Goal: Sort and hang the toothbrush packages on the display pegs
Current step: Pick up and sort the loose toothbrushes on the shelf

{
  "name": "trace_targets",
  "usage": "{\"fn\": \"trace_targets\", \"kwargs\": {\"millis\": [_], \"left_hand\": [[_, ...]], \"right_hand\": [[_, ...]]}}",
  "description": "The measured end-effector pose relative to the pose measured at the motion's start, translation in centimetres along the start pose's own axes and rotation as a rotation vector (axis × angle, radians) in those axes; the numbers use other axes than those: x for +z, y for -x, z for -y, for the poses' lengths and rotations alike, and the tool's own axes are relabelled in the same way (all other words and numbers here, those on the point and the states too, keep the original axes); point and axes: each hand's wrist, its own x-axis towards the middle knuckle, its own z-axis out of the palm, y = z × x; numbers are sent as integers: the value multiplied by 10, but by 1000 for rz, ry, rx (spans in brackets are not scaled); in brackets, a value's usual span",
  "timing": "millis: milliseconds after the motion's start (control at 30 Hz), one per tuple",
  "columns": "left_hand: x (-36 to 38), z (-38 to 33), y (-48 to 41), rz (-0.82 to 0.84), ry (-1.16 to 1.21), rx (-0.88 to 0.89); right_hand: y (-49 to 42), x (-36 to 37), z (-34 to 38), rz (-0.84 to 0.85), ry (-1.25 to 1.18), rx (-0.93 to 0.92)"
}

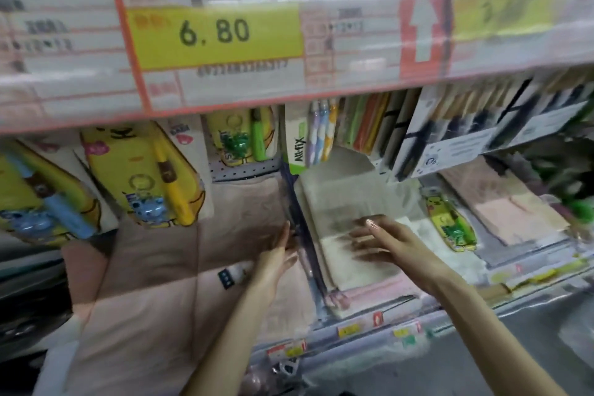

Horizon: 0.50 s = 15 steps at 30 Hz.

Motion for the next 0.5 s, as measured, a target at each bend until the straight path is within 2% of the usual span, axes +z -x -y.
{"fn": "trace_targets", "kwargs": {"millis": [167,300,500], "left_hand": [[10,0,3,-77,-1,45],[16,3,-5,-115,-131,95],[31,-7,-18,-162,-120,-37]], "right_hand": [[-23,-13,-2,155,50,-28],[-33,-18,-7,210,67,-50],[-37,-24,-9,281,44,-48]]}}
